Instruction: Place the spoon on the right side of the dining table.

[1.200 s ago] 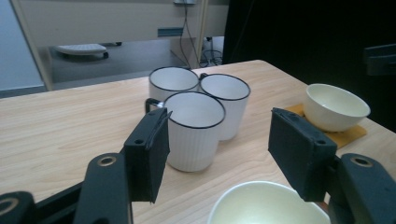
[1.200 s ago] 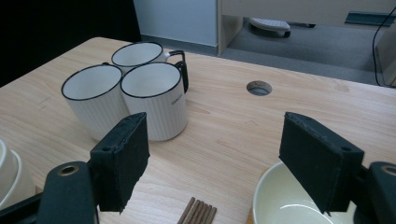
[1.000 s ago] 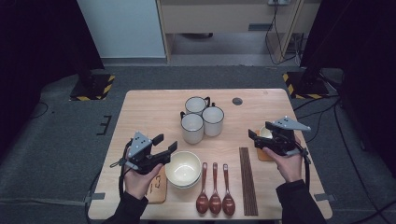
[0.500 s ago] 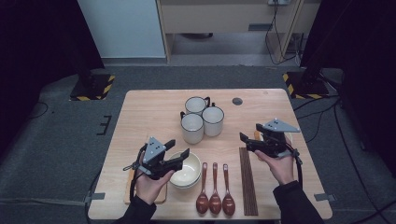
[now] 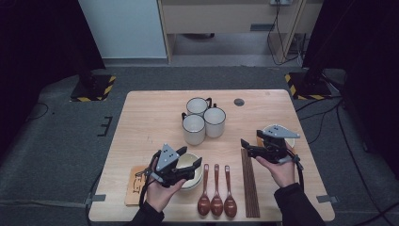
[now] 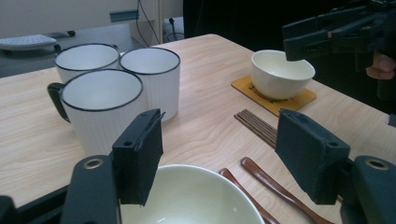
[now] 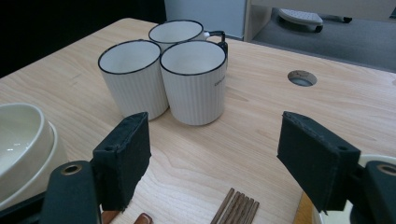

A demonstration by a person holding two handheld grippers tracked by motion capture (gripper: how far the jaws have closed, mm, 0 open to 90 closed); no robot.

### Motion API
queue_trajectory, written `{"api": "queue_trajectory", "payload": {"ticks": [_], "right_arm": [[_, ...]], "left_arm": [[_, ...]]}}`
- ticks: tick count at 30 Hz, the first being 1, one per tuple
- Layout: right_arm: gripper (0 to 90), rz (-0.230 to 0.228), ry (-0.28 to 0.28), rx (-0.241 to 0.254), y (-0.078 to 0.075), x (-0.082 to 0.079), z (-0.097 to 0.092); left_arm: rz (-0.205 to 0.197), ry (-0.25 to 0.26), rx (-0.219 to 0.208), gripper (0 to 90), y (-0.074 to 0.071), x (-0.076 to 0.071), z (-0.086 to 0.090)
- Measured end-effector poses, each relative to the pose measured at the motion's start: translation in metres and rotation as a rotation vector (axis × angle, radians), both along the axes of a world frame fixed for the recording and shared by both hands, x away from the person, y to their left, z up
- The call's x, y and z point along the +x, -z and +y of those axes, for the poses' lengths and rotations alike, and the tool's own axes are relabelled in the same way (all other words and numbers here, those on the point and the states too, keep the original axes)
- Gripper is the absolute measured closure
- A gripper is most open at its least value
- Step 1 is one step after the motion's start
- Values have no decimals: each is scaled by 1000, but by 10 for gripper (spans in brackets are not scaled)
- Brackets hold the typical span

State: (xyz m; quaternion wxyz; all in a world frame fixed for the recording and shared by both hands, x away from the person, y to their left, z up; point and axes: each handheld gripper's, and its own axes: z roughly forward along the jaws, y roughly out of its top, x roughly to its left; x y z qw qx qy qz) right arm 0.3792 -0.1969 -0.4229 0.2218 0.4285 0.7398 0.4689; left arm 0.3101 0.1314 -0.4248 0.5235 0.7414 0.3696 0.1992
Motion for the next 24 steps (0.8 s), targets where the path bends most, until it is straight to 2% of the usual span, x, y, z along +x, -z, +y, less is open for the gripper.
{"api": "queue_trajectory", "payload": {"ticks": [12, 24], "right_arm": [[251, 15, -2, -15, 8, -4, 0], [259, 23, -10, -8, 11, -11, 1]], "left_arm": [[13, 54, 40, 308, 13, -6, -20], [25, 90, 63, 332, 20, -11, -32]]}}
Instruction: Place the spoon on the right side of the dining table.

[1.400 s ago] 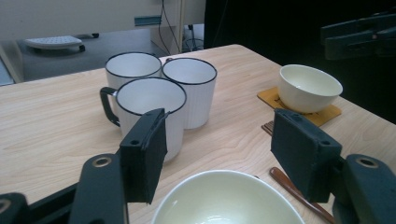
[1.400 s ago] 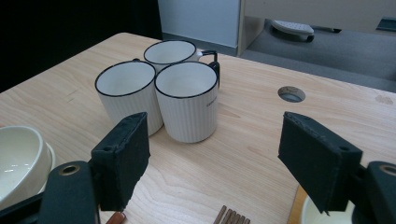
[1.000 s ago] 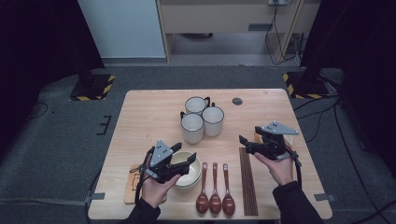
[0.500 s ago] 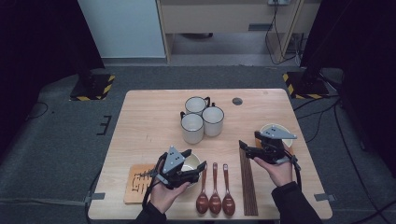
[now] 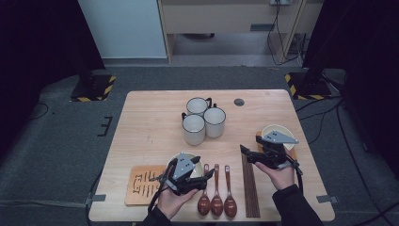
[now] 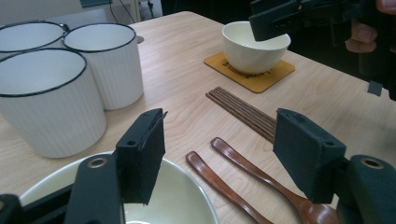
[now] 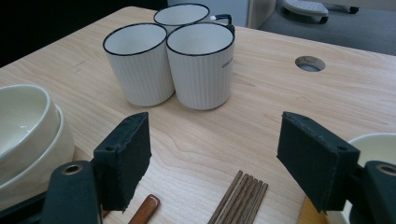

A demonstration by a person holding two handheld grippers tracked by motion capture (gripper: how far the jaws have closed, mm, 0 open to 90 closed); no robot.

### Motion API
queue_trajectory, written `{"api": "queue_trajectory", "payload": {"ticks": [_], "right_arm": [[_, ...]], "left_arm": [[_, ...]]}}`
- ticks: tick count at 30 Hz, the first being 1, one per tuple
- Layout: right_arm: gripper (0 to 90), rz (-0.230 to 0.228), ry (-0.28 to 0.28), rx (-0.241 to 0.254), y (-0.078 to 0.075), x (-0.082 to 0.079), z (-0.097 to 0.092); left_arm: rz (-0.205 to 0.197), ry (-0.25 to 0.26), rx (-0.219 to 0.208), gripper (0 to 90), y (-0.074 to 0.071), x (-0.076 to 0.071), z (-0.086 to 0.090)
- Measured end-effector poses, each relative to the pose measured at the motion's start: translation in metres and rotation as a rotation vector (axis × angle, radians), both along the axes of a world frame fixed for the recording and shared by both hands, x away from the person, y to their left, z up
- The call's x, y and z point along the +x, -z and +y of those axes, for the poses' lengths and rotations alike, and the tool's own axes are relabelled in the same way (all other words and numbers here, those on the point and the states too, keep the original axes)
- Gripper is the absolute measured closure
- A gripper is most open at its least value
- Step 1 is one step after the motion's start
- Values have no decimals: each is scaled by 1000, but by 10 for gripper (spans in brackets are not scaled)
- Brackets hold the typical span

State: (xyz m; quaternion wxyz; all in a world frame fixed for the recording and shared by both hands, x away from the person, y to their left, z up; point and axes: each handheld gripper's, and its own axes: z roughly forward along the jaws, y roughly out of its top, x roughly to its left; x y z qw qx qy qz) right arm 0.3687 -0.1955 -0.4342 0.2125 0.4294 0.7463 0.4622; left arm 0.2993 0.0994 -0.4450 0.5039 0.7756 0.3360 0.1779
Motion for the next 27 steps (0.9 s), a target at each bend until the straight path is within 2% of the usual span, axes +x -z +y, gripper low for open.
{"api": "queue_trajectory", "payload": {"ticks": [27], "right_arm": [[270, 41, -36, 2, 15, -15, 7]], "left_arm": [[38, 104, 48, 420, 19, -18, -23]]}}
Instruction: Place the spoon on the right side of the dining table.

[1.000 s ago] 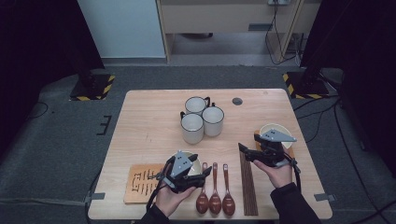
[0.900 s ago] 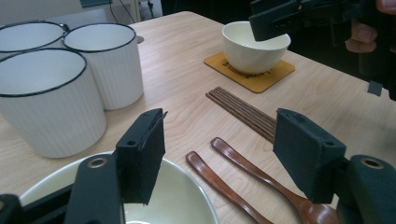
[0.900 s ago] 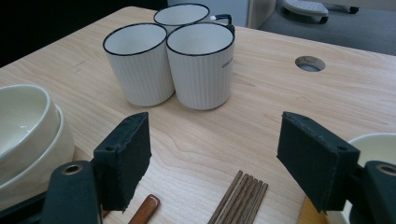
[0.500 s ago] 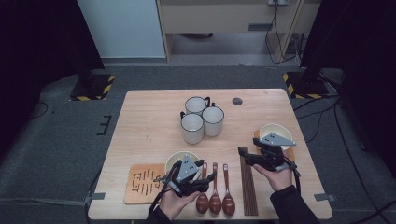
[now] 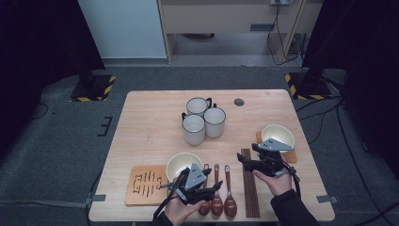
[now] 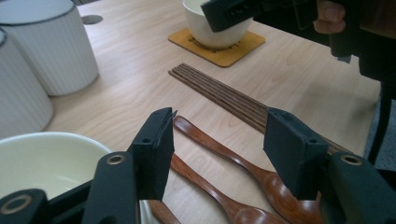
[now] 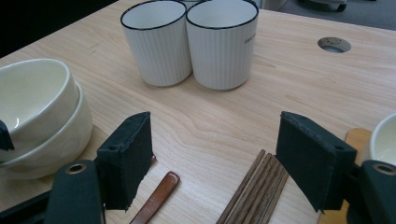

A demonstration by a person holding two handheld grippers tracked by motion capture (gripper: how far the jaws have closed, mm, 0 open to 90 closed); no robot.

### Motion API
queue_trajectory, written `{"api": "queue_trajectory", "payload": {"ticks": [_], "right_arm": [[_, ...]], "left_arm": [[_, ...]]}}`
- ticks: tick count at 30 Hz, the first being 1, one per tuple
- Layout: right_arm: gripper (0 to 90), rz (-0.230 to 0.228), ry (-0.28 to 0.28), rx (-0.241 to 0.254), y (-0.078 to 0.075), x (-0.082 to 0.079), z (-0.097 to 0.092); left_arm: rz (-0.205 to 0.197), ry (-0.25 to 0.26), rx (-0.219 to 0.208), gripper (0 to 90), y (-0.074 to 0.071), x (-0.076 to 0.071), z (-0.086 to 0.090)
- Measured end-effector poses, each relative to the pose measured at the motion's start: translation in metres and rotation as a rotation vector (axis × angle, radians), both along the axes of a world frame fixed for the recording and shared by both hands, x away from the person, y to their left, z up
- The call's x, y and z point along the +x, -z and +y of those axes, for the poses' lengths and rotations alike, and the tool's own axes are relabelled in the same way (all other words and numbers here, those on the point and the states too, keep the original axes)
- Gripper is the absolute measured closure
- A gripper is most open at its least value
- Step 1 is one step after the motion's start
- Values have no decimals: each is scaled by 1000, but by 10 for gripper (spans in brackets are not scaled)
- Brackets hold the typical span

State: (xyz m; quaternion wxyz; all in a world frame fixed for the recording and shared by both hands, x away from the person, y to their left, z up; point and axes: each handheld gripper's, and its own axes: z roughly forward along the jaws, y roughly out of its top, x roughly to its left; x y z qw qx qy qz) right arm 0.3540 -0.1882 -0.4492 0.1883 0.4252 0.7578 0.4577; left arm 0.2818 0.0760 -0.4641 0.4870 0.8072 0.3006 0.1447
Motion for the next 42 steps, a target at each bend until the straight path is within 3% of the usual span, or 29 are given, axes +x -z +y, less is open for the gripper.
{"api": "queue_trajectory", "payload": {"ticks": [29, 36, 42], "right_arm": [[237, 34, -34, -11, 14, -1, 10], [229, 50, -34, -1, 17, -4, 9], [232, 46, -37, -23, 20, -7, 7]], "left_arm": [[53, 88, 56, 406, 27, -15, -17], [70, 109, 87, 404, 35, -16, -23], [89, 135, 104, 399, 43, -17, -27]]}}
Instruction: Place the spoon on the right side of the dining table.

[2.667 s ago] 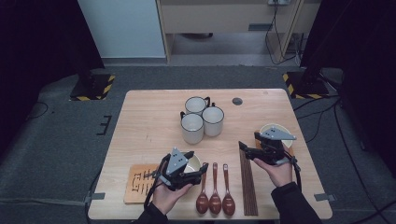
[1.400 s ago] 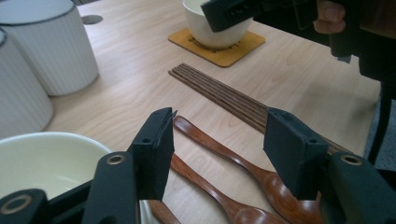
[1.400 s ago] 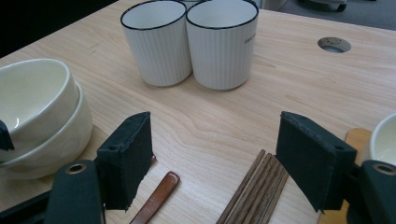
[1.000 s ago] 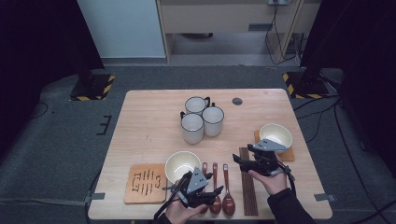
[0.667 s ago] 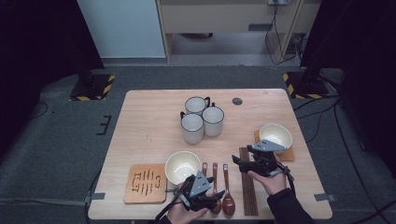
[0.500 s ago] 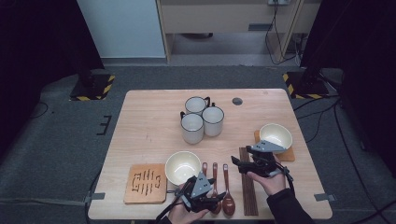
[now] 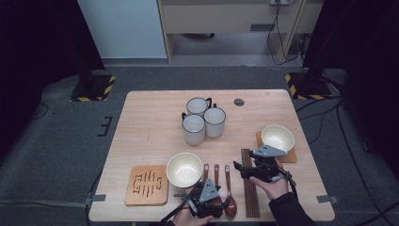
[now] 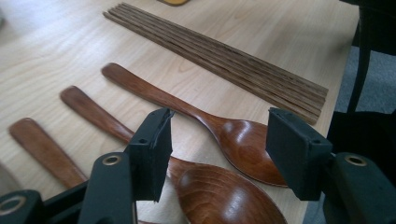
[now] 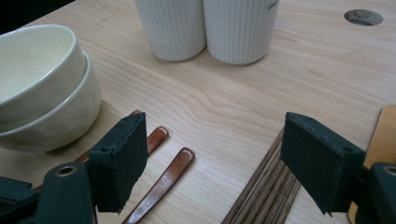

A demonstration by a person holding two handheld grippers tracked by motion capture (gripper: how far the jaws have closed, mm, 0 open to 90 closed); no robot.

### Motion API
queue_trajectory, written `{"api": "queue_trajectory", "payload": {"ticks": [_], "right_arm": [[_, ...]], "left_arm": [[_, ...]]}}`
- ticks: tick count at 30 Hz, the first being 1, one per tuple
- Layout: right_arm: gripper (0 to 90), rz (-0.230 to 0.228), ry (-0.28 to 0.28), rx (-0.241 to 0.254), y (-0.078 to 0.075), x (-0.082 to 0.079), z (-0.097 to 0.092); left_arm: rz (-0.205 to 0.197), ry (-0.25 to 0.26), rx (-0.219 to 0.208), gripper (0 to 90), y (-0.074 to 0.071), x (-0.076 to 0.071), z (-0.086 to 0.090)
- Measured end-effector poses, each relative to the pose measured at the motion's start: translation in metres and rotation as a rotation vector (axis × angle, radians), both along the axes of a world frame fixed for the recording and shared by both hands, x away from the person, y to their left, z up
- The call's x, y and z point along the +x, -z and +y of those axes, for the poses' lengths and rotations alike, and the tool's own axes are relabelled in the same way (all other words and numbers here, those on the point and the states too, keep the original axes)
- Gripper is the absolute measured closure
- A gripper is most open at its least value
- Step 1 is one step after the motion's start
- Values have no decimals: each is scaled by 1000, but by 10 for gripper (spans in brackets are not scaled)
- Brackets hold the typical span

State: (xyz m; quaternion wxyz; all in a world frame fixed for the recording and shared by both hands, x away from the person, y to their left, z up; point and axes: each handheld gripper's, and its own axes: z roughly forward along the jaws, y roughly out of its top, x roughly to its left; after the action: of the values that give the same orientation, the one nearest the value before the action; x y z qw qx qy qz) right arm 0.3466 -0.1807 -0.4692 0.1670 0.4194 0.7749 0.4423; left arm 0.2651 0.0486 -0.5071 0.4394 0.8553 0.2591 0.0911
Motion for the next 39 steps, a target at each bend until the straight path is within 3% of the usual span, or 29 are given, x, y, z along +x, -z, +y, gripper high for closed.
{"api": "queue_trajectory", "payload": {"ticks": [8, 25, 39], "right_arm": [[229, 17, -14, -6, 4, -2, 5], [228, 44, -34, -17, 11, -1, 12], [237, 93, -67, -34, 22, 1, 27]], "left_arm": [[15, 33, 37, 388, 11, 0, -9], [47, 77, 55, 345, 20, 2, -17], [32, 94, 68, 338, 23, 3, -20]]}}
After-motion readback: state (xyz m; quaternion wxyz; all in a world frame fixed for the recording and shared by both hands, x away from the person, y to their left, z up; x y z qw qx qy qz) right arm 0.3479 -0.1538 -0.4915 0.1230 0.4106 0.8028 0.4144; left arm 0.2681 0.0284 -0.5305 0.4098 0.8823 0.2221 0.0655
